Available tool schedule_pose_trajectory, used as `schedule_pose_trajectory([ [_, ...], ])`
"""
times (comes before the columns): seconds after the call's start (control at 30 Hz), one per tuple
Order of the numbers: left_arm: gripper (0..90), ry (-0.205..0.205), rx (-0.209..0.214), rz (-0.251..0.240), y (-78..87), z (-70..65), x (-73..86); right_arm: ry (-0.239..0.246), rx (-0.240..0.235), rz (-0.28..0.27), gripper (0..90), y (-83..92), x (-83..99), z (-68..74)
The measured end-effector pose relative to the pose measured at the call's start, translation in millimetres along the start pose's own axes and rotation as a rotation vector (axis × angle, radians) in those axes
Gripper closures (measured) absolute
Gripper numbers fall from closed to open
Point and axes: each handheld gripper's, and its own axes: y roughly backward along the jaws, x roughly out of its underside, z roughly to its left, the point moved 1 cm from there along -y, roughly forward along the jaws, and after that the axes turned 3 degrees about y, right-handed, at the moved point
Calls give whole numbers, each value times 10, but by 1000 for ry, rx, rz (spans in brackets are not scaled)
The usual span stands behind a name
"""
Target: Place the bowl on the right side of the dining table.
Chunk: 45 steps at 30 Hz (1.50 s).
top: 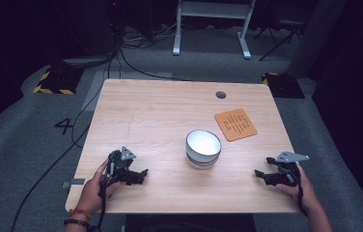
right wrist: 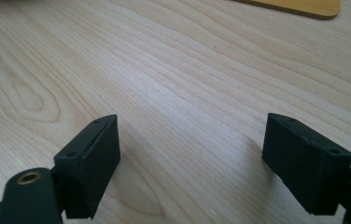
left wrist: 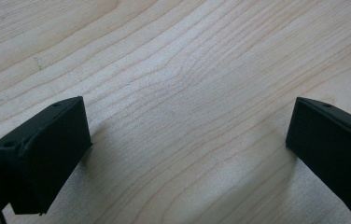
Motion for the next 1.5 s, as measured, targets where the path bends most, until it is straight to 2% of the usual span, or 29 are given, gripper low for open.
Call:
schedule_pose_trajectory([
  [0.17, 0, -4, 1, 3, 2, 2, 0, 14, -9, -3, 200, 1, 3, -10],
  [0.63, 0, -2, 1, 1, 1, 1, 0, 15, -16, -1, 189, 1, 3, -18],
  [0.97, 0, -4, 1, 3, 2, 3, 0, -6, -21, 7, 205, 29, -13, -36],
  [1.07, 0, -4, 1, 3, 2, 3, 0, -14, -31, -7, 211, 68, -43, -16],
  [1.2, 0, 1, 0, 0, 0, 0, 0, 7, -43, -14, 225, 121, -72, 4],
  [1.37, 0, -4, 1, 3, 2, 3, 0, -6, -49, -51, 210, 203, -146, 41],
  [1.5, 0, 0, 0, 0, 0, 0, 0, 10, -57, -73, 212, 267, -206, 102],
])
